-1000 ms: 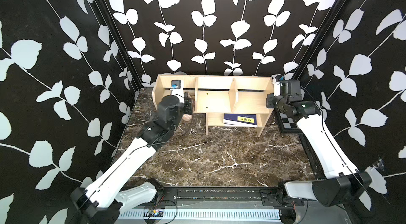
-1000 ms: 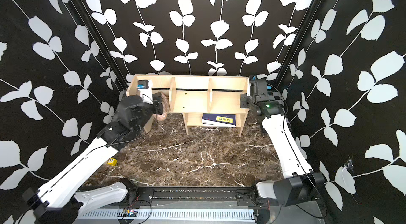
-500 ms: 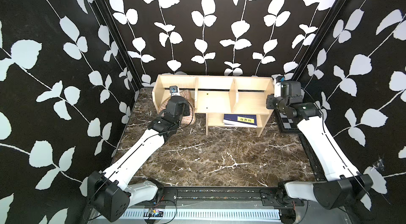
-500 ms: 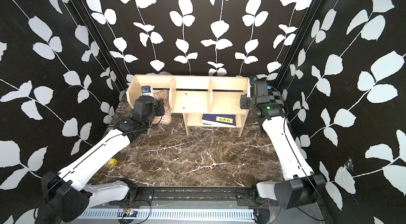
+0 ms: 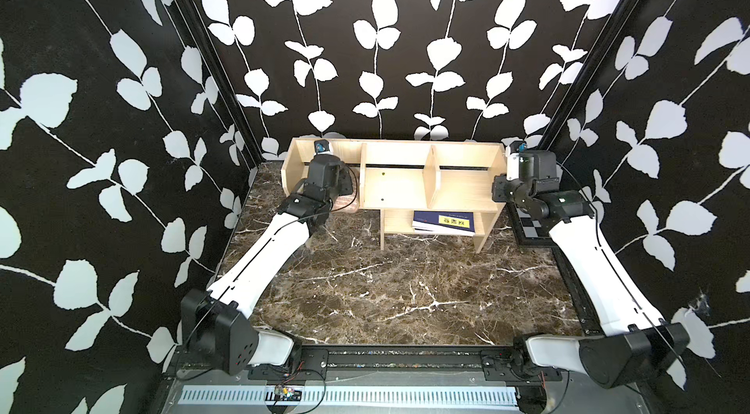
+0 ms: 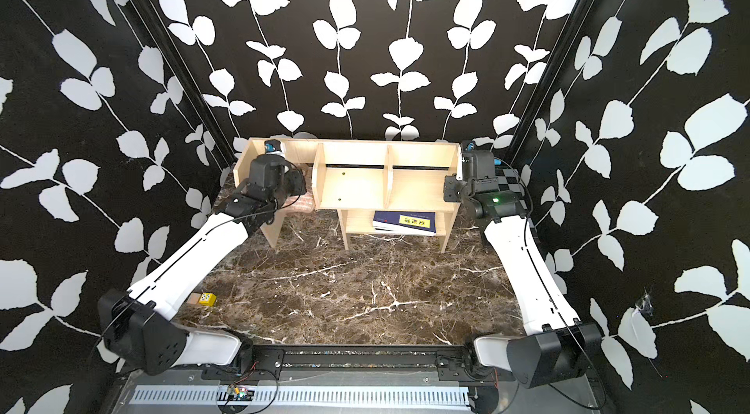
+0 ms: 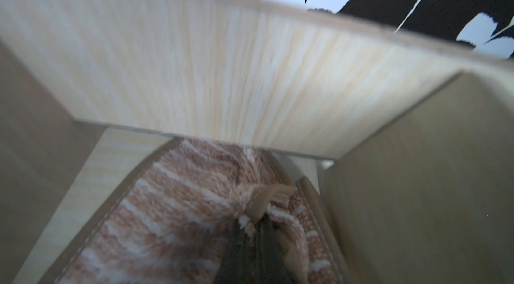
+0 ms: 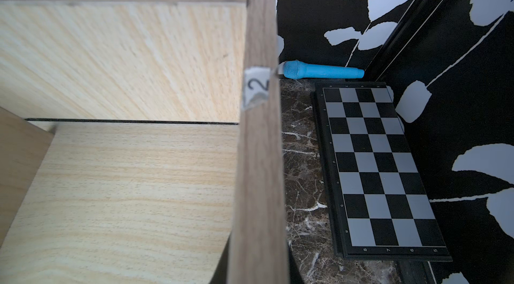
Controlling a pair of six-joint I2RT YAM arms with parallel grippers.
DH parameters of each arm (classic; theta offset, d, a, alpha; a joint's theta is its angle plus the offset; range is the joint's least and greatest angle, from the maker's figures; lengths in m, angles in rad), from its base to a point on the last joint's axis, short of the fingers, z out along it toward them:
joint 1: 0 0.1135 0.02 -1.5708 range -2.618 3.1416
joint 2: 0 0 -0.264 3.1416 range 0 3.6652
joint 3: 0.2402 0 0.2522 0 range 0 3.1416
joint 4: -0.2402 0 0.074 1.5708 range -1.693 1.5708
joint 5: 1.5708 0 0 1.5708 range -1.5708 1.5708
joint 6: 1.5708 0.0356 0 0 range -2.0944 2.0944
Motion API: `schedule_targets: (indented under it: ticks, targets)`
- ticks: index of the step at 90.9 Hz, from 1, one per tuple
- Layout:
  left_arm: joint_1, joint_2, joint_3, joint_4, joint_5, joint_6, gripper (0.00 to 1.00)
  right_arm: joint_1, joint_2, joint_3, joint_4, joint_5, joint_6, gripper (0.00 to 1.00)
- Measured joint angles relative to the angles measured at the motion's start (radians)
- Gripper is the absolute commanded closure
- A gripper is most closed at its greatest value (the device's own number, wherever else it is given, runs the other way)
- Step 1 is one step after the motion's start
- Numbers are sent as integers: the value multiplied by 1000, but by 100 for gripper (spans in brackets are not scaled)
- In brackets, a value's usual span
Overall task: Wipe the bookshelf clean with a cloth
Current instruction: Wipe the dust from the shelf.
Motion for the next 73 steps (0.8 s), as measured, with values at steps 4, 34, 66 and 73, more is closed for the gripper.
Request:
schedule_targets:
  ticks: [4, 34, 66, 73]
  targets:
    - [8, 22, 35, 0, 2, 6, 100, 0, 0, -1, 1, 0, 0, 100]
    - [73, 44, 21, 19, 32, -37, 100, 0, -18, -25, 21, 3, 0, 100]
    - [73, -205, -307, 124, 79, -116, 100, 0, -24, -36, 33, 2, 0, 100]
    - [74, -205, -311, 137, 110, -121, 100, 0, -24, -36, 33, 3, 1, 100]
